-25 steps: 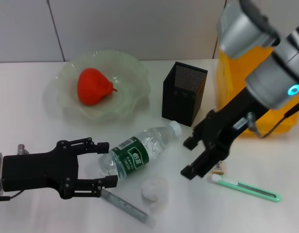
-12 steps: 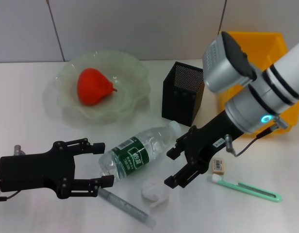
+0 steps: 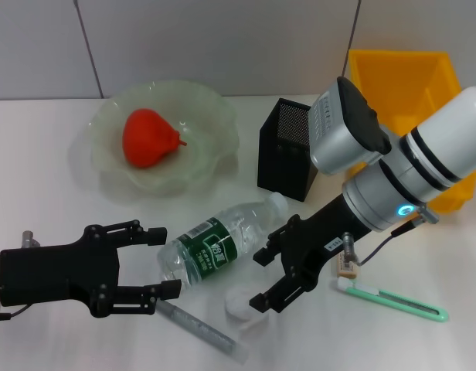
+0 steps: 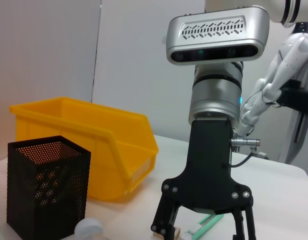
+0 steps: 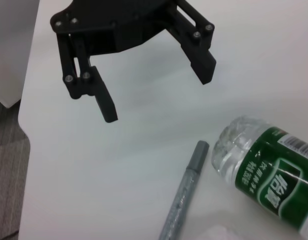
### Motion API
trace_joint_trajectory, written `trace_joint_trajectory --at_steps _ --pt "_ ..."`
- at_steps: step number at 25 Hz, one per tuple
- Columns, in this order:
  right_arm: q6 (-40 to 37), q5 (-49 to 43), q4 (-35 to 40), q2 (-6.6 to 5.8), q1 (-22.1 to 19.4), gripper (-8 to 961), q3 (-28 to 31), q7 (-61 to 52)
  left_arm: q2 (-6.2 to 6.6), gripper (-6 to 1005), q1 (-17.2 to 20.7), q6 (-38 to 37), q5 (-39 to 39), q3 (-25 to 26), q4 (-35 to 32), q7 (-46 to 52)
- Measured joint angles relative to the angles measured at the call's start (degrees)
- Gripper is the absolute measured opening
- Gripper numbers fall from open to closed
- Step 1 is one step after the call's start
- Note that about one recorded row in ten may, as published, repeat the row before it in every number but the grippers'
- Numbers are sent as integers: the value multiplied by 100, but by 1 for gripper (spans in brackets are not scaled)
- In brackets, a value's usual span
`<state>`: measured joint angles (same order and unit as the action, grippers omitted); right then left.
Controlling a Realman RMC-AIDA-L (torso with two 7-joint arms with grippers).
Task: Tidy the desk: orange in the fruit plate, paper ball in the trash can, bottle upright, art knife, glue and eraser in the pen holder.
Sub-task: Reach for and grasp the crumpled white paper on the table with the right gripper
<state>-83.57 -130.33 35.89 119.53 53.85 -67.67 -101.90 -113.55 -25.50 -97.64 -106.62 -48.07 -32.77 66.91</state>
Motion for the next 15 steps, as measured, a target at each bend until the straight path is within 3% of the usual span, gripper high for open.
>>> trace_joint_trajectory --at_steps 15 --pt "497 509 -496 11 5 813 -419 356 0 845 1 0 1 -33 -36 -3"
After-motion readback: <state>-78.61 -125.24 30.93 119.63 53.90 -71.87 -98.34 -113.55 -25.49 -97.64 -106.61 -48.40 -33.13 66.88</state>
